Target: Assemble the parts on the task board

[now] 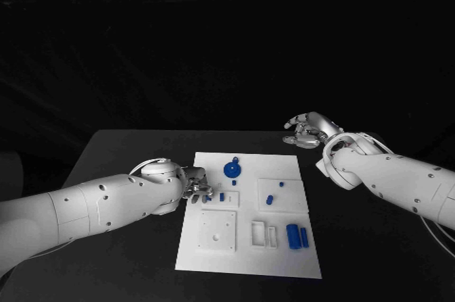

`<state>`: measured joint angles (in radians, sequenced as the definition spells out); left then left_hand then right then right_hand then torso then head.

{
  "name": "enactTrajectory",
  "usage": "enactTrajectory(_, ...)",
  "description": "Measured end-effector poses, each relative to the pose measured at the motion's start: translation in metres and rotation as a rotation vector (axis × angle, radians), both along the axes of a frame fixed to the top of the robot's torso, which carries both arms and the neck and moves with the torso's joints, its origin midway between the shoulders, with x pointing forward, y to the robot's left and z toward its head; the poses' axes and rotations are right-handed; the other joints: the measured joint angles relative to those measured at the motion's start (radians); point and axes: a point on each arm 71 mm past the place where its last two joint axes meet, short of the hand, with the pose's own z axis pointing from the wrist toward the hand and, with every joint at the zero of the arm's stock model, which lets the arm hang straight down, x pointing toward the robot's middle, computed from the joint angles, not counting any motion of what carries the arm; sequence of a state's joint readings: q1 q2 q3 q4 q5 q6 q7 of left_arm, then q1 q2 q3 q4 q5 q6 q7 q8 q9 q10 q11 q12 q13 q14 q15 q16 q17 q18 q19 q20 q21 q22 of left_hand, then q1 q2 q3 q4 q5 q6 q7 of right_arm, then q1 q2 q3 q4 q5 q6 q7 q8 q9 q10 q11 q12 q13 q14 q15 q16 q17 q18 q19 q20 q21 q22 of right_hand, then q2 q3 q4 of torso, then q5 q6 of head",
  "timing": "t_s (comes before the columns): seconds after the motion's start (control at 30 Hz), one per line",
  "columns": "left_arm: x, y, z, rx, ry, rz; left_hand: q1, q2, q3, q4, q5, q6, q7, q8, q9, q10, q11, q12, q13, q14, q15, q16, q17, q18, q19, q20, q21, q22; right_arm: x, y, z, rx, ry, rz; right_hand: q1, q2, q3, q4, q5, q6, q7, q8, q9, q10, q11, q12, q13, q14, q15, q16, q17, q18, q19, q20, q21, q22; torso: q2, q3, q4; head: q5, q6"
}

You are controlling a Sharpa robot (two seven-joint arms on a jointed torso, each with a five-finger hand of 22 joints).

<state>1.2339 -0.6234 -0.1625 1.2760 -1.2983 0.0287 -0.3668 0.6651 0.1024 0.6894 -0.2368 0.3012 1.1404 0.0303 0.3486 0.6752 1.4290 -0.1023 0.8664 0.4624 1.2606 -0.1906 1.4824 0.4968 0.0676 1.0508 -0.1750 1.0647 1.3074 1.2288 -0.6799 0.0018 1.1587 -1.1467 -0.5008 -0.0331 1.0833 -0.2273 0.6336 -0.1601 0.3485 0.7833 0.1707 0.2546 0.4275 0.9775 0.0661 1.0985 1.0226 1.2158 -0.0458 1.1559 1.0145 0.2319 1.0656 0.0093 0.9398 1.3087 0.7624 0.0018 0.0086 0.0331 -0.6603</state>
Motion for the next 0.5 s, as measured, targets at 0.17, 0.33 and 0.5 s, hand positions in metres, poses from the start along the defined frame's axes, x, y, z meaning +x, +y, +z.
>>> enactTrajectory(0.17, 0.0002, -0.0002, 0.0002, 0.003, 0.004, 0.0, -0.008, 0.0, 0.0, 0.0, -0.008, 0.001, 0.0, 0.0, 0.0, 0.0, 0.0, 0.007, 0.002, 0.0, 0.0, 0.0, 0.002, 0.0, 0.0, 0.0, 0.004, 0.0, 0.0, -0.0003, 0.0, 0.0, 0.0, 0.0, 0.0, 0.0, 0.0, 0.0, 0.0, 0.001, 0.0, 0.0, 0.0, 0.0, 0.0, 0.003, 0.0, 0.0, 0.0, 0.0, 0.0, 0.0, 0.0, 0.0, 0.0, 0.0, 0.0, 0.0, 0.0001, 0.0, -0.001)
enactTrajectory(0.33, 0.0, -0.0007, -0.0011, 0.007, 0.007, 0.001, -0.02, -0.007, -0.007, 0.019, -0.066, 0.015, -0.011, 0.008, 0.003, 0.003, -0.003, 0.017, 0.005, 0.007, -0.008, 0.0, 0.004, 0.002, 0.0, 0.0, 0.004, 0.0, 0.0, -0.0002, -0.0001, 0.0, 0.0, 0.0, 0.0, 0.0, 0.0, 0.0, 0.0, 0.003, 0.0, 0.0, 0.0, 0.0, 0.0, 0.003, -0.001, 0.0, 0.0, 0.0, 0.0, 0.0, 0.001, 0.002, 0.0, 0.0, 0.0, 0.0, 0.0006, -0.002, -0.001)
enactTrajectory(0.5, 0.0003, -0.0003, -0.0016, 0.01, 0.008, 0.005, -0.025, -0.033, -0.009, 0.035, -0.093, 0.023, -0.02, 0.009, 0.002, 0.003, -0.004, 0.023, 0.005, 0.013, -0.016, 0.0, 0.004, 0.002, 0.0, 0.0, 0.004, 0.001, 0.0, -0.0003, -0.0001, 0.0, 0.0, -0.001, 0.0, 0.0, -0.003, -0.003, 0.0, 0.003, 0.0, 0.0, 0.0, 0.0, 0.0, 0.003, -0.001, 0.0, 0.0, 0.0, 0.0, 0.0, 0.001, 0.002, 0.0, 0.0, 0.0, -0.0007, 0.001, -0.002, -0.001)
